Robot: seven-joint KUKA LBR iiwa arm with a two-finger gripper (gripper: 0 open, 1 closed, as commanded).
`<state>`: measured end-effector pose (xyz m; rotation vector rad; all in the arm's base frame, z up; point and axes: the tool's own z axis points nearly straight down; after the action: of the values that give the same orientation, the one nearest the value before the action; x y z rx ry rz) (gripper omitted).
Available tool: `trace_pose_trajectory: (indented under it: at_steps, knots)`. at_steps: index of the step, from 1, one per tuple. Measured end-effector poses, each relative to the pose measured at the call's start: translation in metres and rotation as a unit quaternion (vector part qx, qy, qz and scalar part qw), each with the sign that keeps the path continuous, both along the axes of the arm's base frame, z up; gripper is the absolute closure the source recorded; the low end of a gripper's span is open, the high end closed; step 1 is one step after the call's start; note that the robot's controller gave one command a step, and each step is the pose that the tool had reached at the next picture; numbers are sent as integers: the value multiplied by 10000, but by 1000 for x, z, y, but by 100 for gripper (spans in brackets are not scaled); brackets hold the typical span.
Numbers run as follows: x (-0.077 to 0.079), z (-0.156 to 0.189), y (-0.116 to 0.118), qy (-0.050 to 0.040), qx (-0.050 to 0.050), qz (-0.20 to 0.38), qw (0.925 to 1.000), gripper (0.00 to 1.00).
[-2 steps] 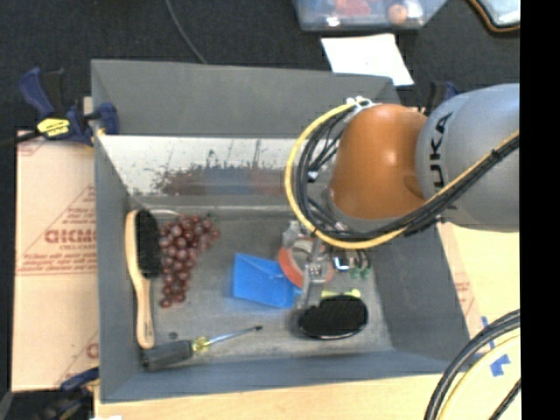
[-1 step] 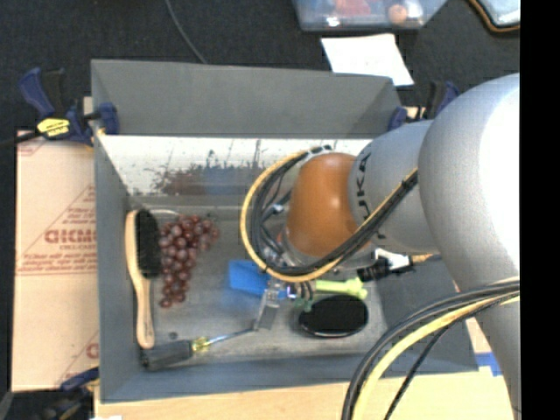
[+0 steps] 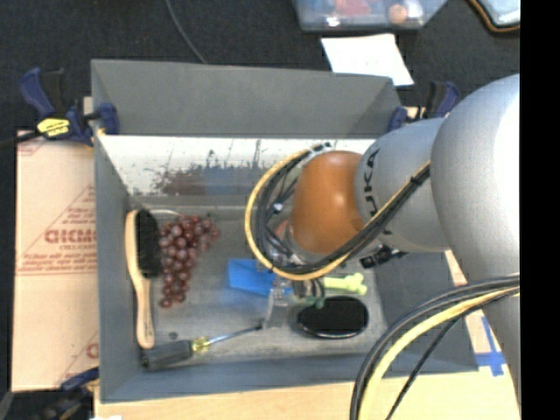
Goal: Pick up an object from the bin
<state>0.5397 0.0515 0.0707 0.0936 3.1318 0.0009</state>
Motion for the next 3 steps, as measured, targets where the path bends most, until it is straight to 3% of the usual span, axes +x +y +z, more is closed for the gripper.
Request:
trace_pose_trajectory:
  at_steps: [1,2,3]
  knots:
    - [-3,0,6,19,16,-791,9969,0]
    - [1,1,-1,-10,-1,-20,10000,0]
    - [-1,3,5,-11,27,-771,9970,100]
